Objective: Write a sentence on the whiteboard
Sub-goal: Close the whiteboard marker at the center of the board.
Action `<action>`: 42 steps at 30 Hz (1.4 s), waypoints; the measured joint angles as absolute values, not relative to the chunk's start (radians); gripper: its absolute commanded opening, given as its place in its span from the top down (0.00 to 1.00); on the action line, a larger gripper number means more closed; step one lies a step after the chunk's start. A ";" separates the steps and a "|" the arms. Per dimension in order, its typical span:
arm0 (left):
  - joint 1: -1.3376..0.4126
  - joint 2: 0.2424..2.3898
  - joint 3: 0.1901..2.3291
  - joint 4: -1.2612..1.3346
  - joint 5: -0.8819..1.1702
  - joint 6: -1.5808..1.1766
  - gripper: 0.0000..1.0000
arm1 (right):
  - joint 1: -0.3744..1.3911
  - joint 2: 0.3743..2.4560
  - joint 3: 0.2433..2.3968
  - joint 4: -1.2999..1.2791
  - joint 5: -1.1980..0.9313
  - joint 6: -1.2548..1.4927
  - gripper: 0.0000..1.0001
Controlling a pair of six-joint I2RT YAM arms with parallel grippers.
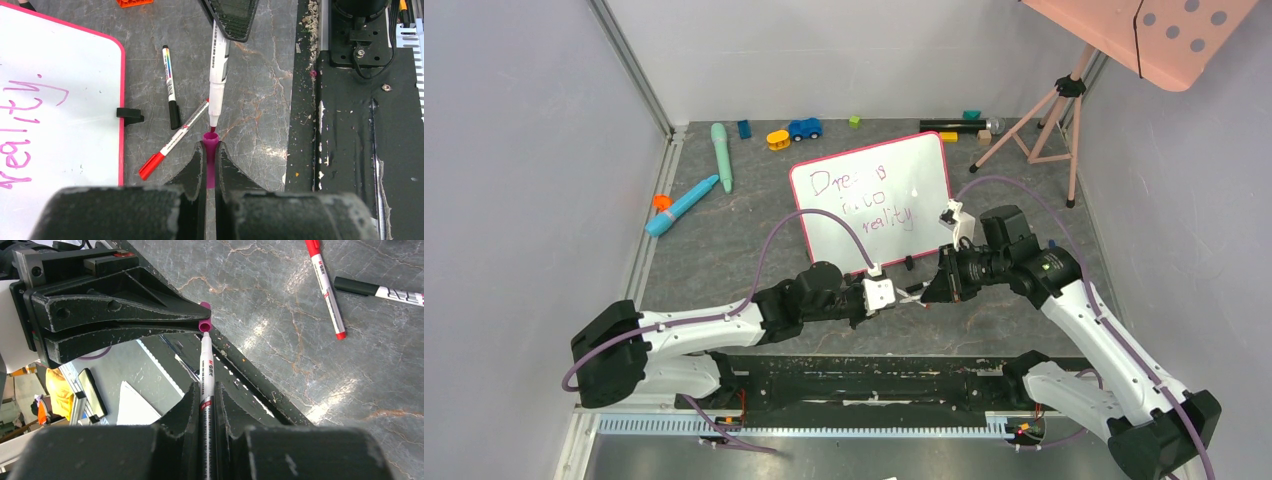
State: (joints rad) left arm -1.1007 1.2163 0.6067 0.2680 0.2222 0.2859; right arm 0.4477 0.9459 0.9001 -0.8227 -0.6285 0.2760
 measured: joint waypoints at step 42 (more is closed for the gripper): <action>-1.094 1.253 0.649 0.239 0.268 0.277 0.98 | 0.447 0.965 0.901 -0.817 -0.624 0.269 1.00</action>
State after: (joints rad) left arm -1.0943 1.2526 0.6487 0.2386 0.2684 0.2768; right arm 0.4473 0.9653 0.9009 -0.8165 -0.6235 0.2691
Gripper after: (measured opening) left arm 0.048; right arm 0.118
